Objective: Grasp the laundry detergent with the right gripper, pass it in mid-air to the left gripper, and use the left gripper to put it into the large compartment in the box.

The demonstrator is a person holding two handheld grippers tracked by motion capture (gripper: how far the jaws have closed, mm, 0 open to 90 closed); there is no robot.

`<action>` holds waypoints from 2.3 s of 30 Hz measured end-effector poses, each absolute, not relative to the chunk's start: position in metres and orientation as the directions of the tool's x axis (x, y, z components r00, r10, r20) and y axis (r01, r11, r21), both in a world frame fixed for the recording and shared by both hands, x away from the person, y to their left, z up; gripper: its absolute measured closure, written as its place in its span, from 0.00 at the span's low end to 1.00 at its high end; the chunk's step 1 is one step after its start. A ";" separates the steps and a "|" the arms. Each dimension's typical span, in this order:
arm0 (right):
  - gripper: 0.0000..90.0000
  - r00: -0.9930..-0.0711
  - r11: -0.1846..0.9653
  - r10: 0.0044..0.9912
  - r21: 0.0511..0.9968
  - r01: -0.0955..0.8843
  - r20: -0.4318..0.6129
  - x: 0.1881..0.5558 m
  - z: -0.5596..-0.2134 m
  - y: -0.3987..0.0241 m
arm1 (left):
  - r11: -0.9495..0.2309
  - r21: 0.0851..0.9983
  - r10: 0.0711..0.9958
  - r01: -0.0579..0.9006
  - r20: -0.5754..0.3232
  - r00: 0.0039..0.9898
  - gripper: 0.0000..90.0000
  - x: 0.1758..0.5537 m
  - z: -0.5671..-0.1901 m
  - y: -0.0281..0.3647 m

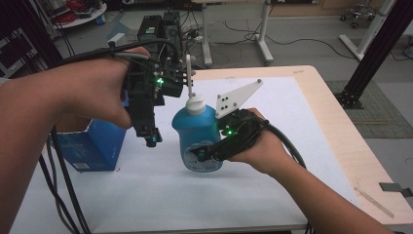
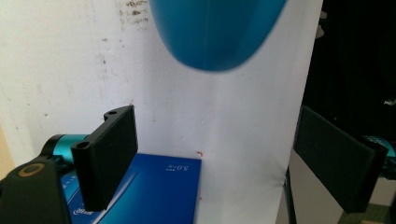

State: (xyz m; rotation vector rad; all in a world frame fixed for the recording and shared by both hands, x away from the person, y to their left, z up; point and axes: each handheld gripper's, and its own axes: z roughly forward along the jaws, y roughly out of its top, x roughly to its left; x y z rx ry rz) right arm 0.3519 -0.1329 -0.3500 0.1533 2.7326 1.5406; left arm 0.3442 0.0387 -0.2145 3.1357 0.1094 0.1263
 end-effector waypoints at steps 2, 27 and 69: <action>0.51 -0.996 0.513 0.077 0.854 0.085 0.052 0.351 -0.350 -0.127 | -0.998 0.012 0.070 0.069 0.077 0.995 0.15 0.344 -0.215 0.038; 0.52 -0.997 0.474 -0.010 0.878 0.065 0.080 0.347 -0.337 -0.086 | -0.996 0.013 0.091 0.090 0.067 0.994 0.15 0.346 -0.218 0.034; 0.52 -0.996 0.460 -0.010 0.884 0.077 0.092 0.351 -0.340 -0.084 | -0.992 0.010 0.123 0.123 0.041 0.992 0.38 0.344 -0.221 0.033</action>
